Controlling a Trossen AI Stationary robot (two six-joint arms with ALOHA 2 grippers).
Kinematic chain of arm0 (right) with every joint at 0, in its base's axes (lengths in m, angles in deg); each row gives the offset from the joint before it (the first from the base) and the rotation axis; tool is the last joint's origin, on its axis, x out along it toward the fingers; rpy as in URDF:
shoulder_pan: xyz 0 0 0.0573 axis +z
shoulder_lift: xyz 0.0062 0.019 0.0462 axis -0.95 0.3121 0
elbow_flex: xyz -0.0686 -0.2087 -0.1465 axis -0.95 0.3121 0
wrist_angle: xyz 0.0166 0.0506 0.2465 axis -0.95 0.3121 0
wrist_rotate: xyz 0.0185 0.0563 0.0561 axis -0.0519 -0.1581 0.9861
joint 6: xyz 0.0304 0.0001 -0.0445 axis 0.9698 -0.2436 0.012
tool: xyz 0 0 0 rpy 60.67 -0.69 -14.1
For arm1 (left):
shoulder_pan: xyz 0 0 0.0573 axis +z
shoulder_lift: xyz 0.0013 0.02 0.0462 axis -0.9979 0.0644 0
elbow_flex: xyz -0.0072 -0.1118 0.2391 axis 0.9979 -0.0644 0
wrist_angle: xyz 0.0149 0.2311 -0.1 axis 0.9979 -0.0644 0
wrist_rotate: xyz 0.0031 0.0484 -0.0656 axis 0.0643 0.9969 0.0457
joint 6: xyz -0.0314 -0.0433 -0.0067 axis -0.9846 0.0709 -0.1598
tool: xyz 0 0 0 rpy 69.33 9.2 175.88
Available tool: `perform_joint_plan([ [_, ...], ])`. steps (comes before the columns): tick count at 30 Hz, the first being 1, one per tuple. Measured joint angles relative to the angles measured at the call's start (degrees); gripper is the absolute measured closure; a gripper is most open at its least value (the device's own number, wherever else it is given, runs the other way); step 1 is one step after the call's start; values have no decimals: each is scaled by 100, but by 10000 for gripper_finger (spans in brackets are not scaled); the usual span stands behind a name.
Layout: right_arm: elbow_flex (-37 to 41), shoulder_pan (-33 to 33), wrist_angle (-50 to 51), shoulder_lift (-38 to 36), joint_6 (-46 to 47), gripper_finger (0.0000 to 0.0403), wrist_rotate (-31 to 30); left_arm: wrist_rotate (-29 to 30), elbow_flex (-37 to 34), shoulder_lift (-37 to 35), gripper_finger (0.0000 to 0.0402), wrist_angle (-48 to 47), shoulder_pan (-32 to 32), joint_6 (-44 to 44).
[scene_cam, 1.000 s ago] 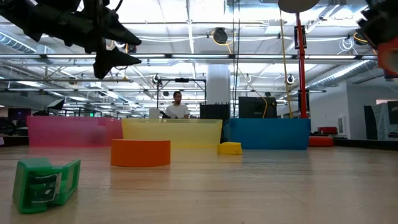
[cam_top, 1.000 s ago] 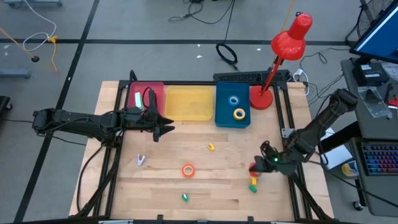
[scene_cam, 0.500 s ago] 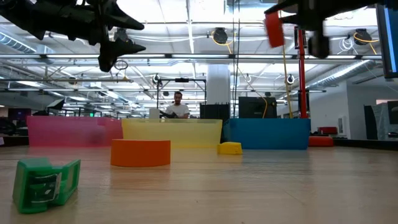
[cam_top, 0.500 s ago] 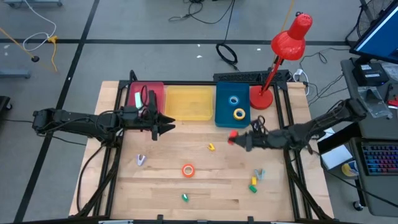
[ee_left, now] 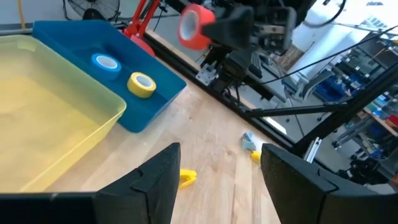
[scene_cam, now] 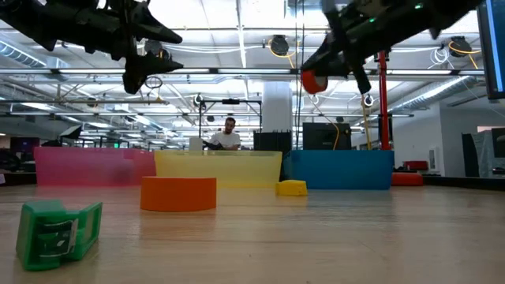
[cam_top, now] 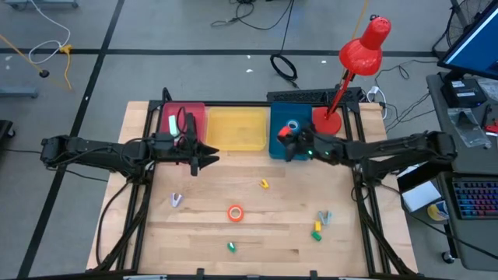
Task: Pick and place Stapler, Stapler remover, tape
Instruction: Put the red tape into the blue bin
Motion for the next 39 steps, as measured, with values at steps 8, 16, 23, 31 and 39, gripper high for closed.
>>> perform_joint_plan([
  [8,-1552,-657,2781,960,-333,370,344,3,0,2,179,-152,0,10],
  [16,-2310,-1150,3948,2016,-607,370,942,5,0,0,179,-293,-7,28],
  [23,-2304,-1543,4132,2649,-576,366,1808,8,0,2,179,-388,-39,20],
  [31,-2306,-1833,4178,2993,-587,366,2113,8,0,1,179,-407,-44,30],
  [39,-2300,-1887,4047,3138,-593,357,2263,8,0,0,179,-412,-44,67],
])
